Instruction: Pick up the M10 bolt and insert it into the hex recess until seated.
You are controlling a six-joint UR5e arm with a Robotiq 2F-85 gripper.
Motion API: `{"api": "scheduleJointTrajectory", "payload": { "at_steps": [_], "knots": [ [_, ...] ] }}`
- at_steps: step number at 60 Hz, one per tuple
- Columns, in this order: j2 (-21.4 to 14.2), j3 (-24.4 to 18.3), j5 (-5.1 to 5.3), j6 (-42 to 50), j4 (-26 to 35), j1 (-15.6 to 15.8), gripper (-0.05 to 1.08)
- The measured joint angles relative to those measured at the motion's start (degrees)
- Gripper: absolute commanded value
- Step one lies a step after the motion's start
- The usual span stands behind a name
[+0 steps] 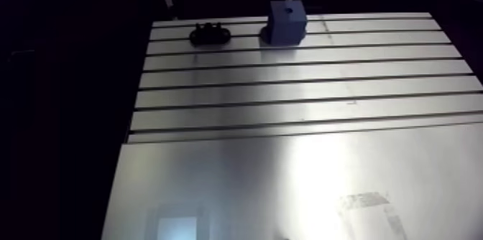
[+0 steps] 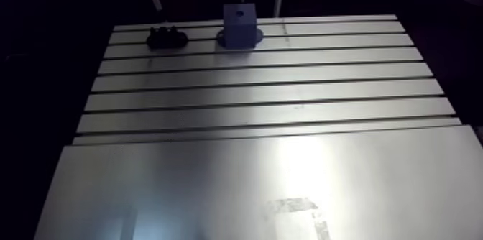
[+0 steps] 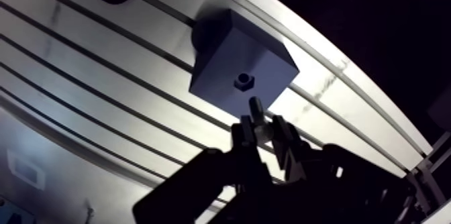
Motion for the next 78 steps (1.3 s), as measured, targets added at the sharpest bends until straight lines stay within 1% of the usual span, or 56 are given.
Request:
{"api": "scheduleJointTrajectory", "payload": {
  "at_steps": [22, 33, 48, 78],
  "knots": [
    [0.01, 1.53, 0.02, 0.31, -2.46, 0.19, 0.86],
    [-0.09, 2.33, 0.2, 0.34, -3.86, 0.37, 0.86],
    [-0.15, 2.94, 0.45, 0.28, -4.37, 0.24, 0.86],
    [-0.3, 3.72, 0.57, 0.3, -4.56, 0.11, 0.86]
  ]
}}
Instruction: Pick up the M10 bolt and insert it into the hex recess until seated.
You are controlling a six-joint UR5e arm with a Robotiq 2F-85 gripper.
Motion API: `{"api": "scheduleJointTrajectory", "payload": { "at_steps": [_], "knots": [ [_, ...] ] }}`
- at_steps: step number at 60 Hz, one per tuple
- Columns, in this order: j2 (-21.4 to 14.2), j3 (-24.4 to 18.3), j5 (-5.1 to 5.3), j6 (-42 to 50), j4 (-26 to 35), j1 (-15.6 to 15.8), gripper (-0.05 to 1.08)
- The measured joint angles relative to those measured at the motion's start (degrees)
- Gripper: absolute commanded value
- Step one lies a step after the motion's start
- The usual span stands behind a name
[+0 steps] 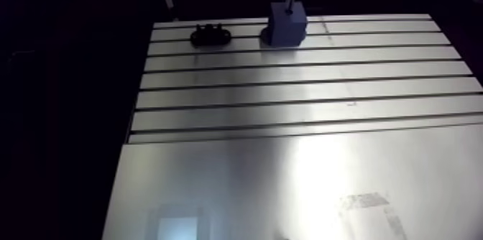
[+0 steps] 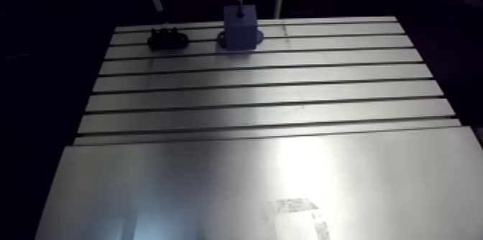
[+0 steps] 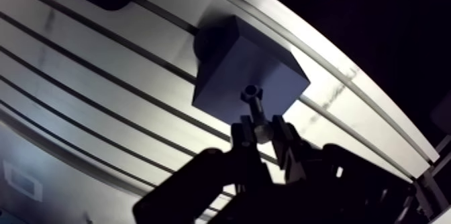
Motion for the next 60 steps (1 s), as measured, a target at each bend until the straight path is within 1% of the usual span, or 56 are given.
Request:
{"api": "scheduleJointTrajectory", "payload": {
  "at_steps": [60],
  "knots": [
    [0.36, 0.46, -0.06, 0.04, -0.68, 0.08, 0.85]
  ]
}}
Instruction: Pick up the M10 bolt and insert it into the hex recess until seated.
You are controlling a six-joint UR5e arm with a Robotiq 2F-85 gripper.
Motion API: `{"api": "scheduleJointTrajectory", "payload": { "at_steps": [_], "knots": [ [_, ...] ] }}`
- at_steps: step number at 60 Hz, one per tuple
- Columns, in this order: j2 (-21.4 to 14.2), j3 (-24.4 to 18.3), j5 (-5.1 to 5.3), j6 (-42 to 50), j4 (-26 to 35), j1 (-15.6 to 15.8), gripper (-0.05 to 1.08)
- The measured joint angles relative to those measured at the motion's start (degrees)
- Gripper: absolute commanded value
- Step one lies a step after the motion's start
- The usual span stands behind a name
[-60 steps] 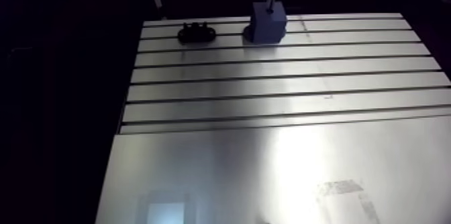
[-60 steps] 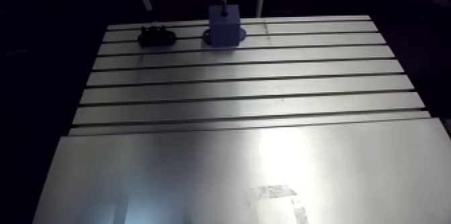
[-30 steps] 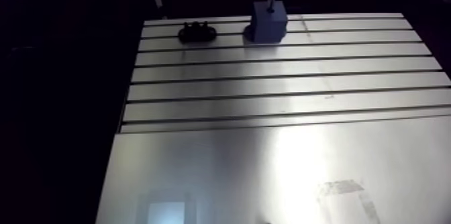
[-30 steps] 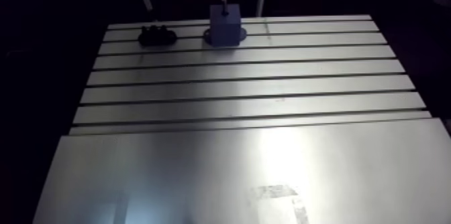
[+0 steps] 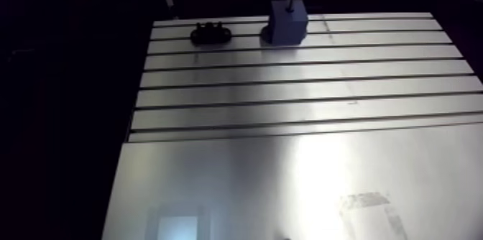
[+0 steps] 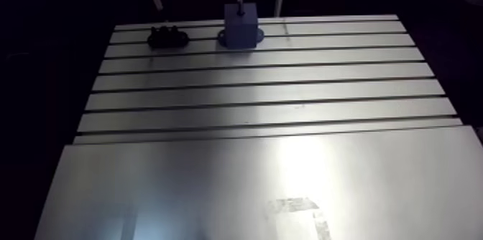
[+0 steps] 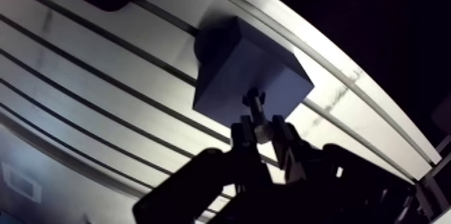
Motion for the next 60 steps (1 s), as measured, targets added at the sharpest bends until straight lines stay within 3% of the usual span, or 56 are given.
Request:
{"api": "scheduleJointTrajectory", "payload": {
  "at_steps": [60],
  "knots": [
    [0.09, 0.61, 0.1, 0.7, -1.01, 0.02, 0.85]
  ]
}}
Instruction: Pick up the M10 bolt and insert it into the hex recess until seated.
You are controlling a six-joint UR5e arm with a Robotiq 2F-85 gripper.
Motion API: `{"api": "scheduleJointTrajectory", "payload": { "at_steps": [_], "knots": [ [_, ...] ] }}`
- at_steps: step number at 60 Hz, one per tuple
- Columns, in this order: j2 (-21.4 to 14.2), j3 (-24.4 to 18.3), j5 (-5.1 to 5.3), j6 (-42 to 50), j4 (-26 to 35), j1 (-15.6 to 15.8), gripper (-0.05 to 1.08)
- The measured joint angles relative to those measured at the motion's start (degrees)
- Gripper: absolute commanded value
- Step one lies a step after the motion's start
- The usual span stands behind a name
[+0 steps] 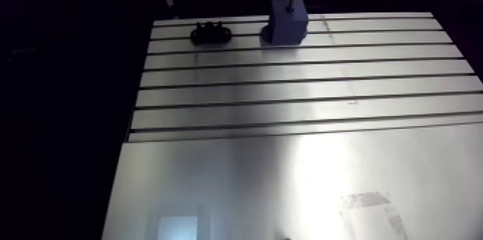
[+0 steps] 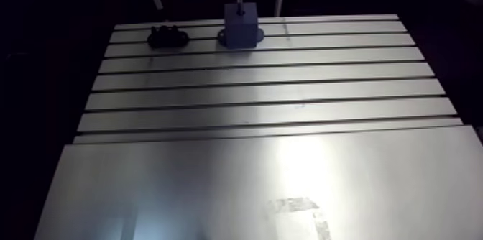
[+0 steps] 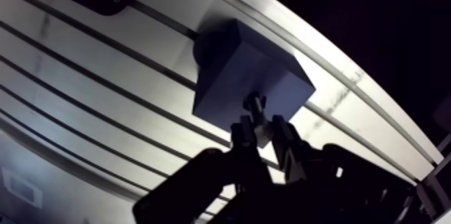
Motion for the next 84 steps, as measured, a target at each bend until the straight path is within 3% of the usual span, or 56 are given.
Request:
{"api": "scheduleJointTrajectory", "payload": {
  "at_steps": [84],
  "knots": [
    [0.63, 0.4, 0.02, 0.34, -0.67, 0.13, 0.84]
  ]
}}
